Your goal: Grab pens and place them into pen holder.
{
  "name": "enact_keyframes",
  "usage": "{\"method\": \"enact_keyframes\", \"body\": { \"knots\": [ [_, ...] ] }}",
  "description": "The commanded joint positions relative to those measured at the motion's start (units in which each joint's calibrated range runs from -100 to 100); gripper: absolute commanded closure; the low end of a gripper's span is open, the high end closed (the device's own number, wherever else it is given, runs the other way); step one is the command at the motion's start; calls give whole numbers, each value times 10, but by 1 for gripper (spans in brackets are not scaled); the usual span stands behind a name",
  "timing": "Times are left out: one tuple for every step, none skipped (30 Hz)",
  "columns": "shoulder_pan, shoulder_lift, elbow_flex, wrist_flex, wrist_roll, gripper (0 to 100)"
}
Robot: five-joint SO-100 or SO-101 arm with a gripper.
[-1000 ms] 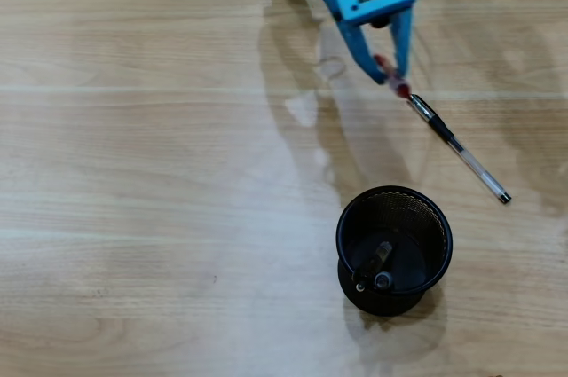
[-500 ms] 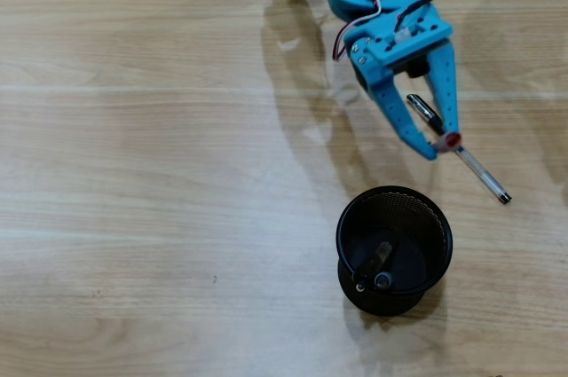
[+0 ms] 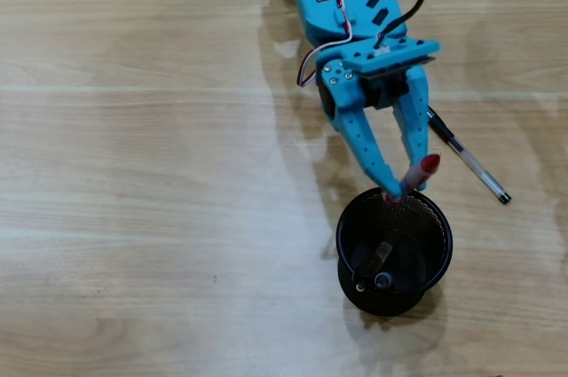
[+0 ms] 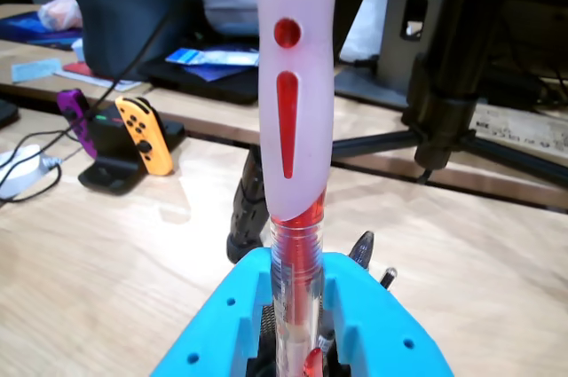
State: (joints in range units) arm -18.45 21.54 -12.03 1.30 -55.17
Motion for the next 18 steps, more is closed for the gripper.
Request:
{"method": "enact_keyframes", "body": {
  "knots": [
    [9, 13, -46, -15, 4, 98],
    [12, 21, -49, -15, 4, 98],
    [13, 34, -49, -27, 4, 98],
    [13, 40, -44, -44, 4, 98],
    [13, 47, -42, -61, 1, 98],
    [13, 54, -35, -78, 0, 98],
    [13, 59, -28, -95, 0, 98],
    [13, 62, -20, -113, 0, 98],
    [13, 65, -12, -130, 0, 98],
    [13, 66, -1, -145, 0, 98],
    [13, 67, 11, -161, 2, 98],
    [13, 69, 23, -175, 2, 98],
    [13, 69, 36, -188, 2, 98],
    [13, 69, 48, -201, 2, 98],
    [12, 68, 59, -212, 2, 98],
    [12, 67, 68, -223, 2, 98],
    [12, 67, 75, -231, 0, 98],
    [12, 67, 81, -239, 0, 98]
  ]
}}
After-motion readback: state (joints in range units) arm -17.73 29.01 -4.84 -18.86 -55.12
